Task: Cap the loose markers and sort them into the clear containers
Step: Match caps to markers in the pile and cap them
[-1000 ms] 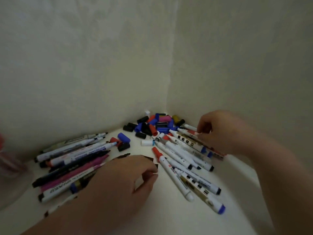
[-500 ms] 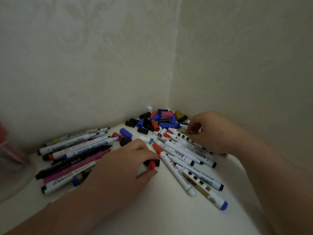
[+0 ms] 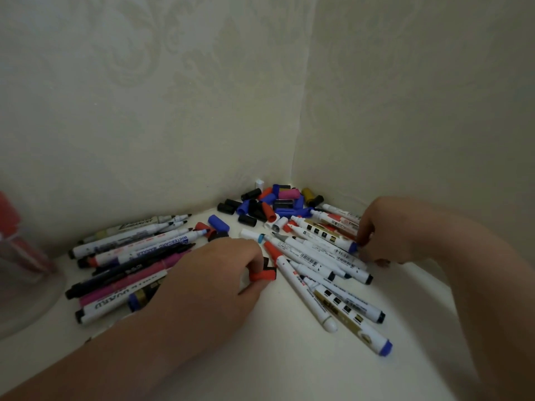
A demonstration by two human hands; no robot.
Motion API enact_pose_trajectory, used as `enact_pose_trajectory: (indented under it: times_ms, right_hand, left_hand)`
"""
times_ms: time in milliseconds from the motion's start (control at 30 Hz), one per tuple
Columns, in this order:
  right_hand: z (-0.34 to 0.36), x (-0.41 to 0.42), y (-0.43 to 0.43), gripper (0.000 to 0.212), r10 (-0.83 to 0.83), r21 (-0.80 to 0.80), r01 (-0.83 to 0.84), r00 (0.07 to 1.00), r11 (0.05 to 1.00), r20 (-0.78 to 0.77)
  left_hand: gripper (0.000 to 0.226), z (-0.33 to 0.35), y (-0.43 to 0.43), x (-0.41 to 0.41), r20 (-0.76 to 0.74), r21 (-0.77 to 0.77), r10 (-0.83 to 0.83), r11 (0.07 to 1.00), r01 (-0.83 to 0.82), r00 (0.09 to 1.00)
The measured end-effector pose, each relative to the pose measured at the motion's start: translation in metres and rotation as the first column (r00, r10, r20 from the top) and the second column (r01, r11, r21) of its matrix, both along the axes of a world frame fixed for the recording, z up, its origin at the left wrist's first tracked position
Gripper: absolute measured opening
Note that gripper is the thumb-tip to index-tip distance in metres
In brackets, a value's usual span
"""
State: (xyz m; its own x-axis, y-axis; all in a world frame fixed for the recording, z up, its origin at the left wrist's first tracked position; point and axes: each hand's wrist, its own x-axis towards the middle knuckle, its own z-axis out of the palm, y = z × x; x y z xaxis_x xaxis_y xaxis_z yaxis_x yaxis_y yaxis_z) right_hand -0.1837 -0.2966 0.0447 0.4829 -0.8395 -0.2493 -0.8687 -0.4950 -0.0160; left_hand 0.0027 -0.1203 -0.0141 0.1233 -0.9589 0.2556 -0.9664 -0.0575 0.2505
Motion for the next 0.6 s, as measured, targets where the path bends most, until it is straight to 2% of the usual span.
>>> enact_pose_trajectory:
  times_ms: [133, 233, 300, 467, 600]
  right_hand:
    - [-0.005, 0.007, -0.003, 0.009, -0.028, -0.008, 0.027, 0.999, 1.0, -0.028]
    - [-0.005, 0.008, -0.003, 0.008, -0.047, -0.025, 0.046, 0.999, 0.999, -0.023]
    - [-0.002, 0.006, -0.002, 0.012, -0.046, -0.064, 0.044, 0.999, 0.997, -0.023]
    - [0.011, -0.01, -0.006, 0.006, -0.102, -0.202, 0.127, 0.986, 0.971, 0.13]
    - [0.002, -0.013, -0.013, 0.013, -0.151, -0.165, 0.157, 0.987, 0.974, 0.053]
  left_hand:
    - [0.019, -0.003, 0.0, 0.004, -0.047, -0.035, 0.048, 0.998, -0.05, 0.998]
    - [0.014, -0.004, -0.002, 0.007, -0.077, -0.101, 0.051, 0.993, -0.059, 0.996]
    - [0.013, -0.004, -0.004, 0.009, -0.042, -0.11, 0.052, 0.992, -0.056, 0.998]
    - [0.029, -0.02, -0.011, 0.025, 0.011, -0.169, 0.006, 0.986, -0.004, 1.0]
    - [0.02, -0.023, -0.015, 0.02, 0.018, -0.224, -0.074, 0.972, 0.076, 0.997]
